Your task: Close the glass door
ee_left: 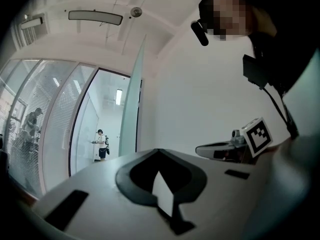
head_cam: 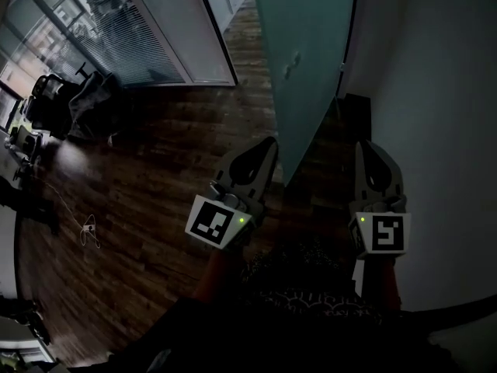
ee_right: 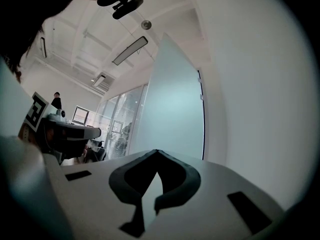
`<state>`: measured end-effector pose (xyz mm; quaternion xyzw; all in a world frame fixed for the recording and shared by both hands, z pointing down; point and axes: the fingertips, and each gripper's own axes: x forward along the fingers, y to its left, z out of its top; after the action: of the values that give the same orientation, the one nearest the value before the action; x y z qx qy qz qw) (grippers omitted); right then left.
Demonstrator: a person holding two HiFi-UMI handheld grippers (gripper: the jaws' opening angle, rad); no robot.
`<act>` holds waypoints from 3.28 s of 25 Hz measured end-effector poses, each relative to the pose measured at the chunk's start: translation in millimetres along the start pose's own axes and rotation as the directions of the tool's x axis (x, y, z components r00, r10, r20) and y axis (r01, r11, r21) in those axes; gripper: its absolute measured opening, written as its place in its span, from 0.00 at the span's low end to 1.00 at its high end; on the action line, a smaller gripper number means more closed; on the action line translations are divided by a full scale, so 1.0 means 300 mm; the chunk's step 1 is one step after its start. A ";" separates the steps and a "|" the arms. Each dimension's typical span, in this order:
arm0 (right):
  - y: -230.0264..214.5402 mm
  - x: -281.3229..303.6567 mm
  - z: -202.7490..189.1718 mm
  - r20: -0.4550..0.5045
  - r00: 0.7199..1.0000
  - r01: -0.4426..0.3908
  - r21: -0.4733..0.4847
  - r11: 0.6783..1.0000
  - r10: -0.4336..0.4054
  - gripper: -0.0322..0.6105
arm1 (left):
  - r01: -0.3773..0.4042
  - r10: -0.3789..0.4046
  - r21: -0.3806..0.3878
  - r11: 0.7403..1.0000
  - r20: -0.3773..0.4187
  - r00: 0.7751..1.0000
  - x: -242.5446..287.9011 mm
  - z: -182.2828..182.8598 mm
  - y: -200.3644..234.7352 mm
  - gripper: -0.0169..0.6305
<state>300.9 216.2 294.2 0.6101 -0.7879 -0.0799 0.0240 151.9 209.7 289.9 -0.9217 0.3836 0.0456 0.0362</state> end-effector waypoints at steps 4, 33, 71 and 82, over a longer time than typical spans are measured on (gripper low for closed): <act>-0.050 0.086 -0.025 -0.014 1.000 -0.006 0.007 1.000 0.006 0.05 | 0.008 -0.008 0.011 1.000 -0.008 1.000 0.091 -0.015 0.032 0.03; -0.145 0.656 -0.066 0.044 0.963 -0.268 0.034 0.963 0.267 0.05 | -0.275 0.276 0.084 0.958 0.005 0.961 0.320 0.012 0.381 0.03; 0.117 0.855 -0.269 -0.125 0.740 -0.659 0.066 0.749 0.661 0.30 | -0.486 0.492 0.111 0.867 -0.026 0.870 0.186 0.000 0.487 0.03; 0.159 0.886 -0.255 -0.147 0.752 -0.636 0.089 0.766 0.642 0.27 | -0.516 0.520 0.103 0.850 -0.016 0.854 0.172 0.013 0.512 0.03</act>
<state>197.7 -36.3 361.1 0.3091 -0.9450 -0.0015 0.1064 78.6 65.8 275.3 -0.7821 0.6202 0.0154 0.0581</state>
